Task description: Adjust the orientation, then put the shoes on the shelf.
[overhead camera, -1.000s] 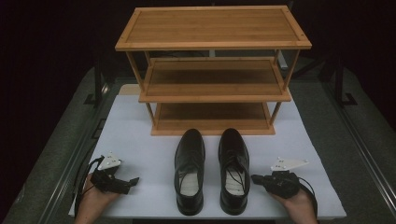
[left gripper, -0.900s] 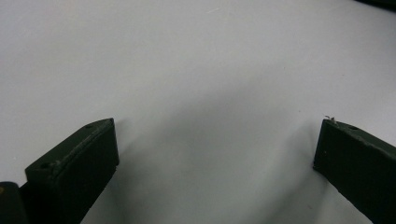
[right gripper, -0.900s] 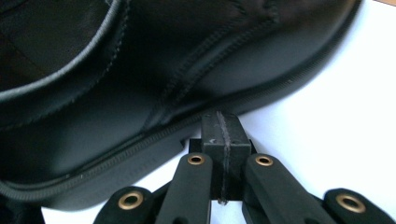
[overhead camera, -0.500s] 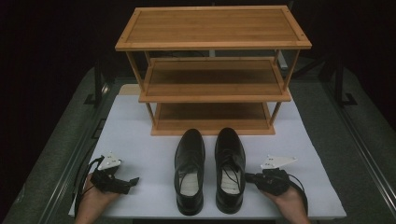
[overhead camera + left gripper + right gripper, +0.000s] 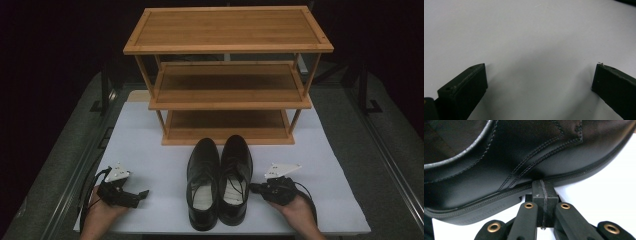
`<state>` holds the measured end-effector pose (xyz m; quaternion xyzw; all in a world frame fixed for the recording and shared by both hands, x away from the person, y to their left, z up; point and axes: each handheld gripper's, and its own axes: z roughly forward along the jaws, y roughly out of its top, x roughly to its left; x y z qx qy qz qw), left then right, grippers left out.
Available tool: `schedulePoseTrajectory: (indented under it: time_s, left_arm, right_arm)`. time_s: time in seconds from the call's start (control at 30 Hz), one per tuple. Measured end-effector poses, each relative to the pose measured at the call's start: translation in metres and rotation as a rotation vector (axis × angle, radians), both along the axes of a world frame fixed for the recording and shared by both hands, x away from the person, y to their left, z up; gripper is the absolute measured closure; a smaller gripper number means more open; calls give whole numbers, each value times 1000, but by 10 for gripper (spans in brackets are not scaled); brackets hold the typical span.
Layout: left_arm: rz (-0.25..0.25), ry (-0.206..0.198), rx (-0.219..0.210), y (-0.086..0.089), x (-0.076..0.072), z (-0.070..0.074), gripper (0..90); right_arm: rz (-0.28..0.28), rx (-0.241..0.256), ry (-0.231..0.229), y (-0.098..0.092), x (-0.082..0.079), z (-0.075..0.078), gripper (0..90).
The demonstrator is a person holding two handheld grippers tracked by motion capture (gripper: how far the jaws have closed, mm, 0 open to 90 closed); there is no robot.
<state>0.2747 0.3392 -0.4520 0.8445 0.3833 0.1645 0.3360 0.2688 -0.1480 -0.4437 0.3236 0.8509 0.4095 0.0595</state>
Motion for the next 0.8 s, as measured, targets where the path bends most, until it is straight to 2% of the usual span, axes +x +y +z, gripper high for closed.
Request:
schedulePoseTrajectory:
  time_s: [0.2, 0.4, 0.43, 0.53, 0.63, 0.67, 0.7, 0.77, 0.8]
  left_arm:
    - [-1, -1, 0, 0, 0, 0, 0]
    - [-3, -2, 1, 0, 0, 0, 0]
    - [-4, -2, 2, 0, 0, 0, 0]
    - [-5, -1, 7, 0, 0, 1, 0]
    - [3, 5, 1, 0, -1, 2, 0]
    - [3, 5, 1, 0, -1, 2, 0]
    - [4, 12, -10, -1, -1, 4, 0]
    - [5, 7, -11, -1, -2, 6, 0]
    - [8, 5, -29, -1, -2, 9, 0]
  right_arm:
    - [2, 7, -5, -2, 0, 0, 898]
    - [-51, 39, -26, -16, -1, 7, 890]
    - [-66, 50, -30, -20, -1, 10, 841]
    - [-79, 61, -41, -23, -2, 13, 819]
    - [-104, 81, -48, -29, -2, 21, 718]
    - [-104, 81, -48, -29, -2, 21, 718]
    - [-115, 88, -48, -31, -1, 24, 672]
    - [-112, 95, -48, -32, -1, 26, 657]
    - [-114, 91, -53, -34, 0, 30, 619]
